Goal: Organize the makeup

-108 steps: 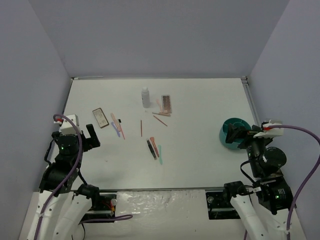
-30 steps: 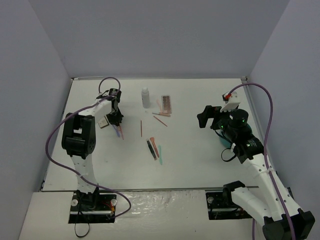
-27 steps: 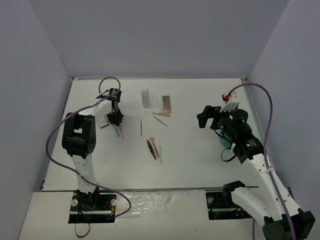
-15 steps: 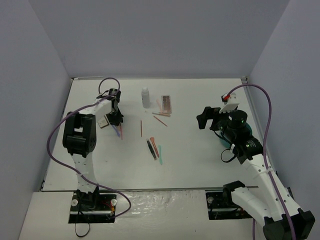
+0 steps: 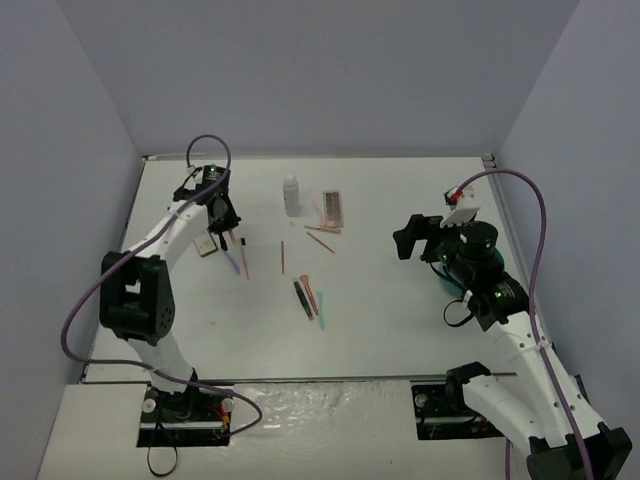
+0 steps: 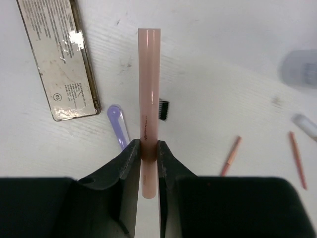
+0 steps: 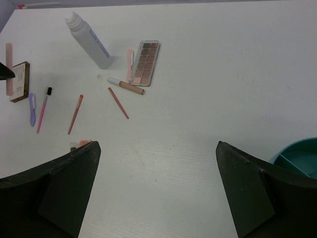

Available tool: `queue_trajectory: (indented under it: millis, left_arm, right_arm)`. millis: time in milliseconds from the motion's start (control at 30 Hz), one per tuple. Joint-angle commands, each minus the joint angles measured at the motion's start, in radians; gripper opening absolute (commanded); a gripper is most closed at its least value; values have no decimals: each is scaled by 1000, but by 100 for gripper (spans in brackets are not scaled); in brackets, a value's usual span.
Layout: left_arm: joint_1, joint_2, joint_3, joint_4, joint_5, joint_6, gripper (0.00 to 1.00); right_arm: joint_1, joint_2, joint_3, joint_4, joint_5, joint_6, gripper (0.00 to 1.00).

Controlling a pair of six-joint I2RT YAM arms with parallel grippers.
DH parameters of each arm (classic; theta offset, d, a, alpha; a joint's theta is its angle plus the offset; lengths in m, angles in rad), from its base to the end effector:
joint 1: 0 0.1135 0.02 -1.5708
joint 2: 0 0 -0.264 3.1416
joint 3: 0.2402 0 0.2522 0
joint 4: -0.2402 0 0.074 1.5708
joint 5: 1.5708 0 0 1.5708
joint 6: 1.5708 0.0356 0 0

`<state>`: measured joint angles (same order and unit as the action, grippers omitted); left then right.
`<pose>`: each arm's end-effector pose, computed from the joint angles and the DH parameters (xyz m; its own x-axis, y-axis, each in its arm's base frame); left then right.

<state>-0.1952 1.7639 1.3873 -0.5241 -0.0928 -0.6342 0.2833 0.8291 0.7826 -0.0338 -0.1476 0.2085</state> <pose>0.3818 -0.0721 0.2525 -0.7004 -0.4629 -0.5433 -0.3455 0.8859 -0.3095 0.1886 0.0604 0.3479 -0.1617 0.1662 -0.9727 -0.3922 0.8937 0.2179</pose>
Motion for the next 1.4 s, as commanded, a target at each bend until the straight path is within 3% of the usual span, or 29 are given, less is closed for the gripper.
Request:
queue_trajectory:
  millis: [0, 167, 300, 667, 1367]
  left_arm:
    - [-70, -307, -59, 203, 44, 172, 0]
    - [-224, -526, -246, 441, 88, 395, 0]
    - [-352, -608, -339, 618, 218, 493, 0]
    - [-574, -569, -318, 782, 344, 557, 0]
    - [-635, -442, -229, 878, 393, 533, 0]
  right_arm:
    - [13, -3, 85, 52, -70, 8, 100]
    - [16, 26, 161, 52, -174, 46, 99]
    - [22, 79, 223, 66, -284, 84, 97]
    - [49, 195, 319, 232, -403, 211, 83]
    - [151, 262, 291, 281, -338, 220, 55]
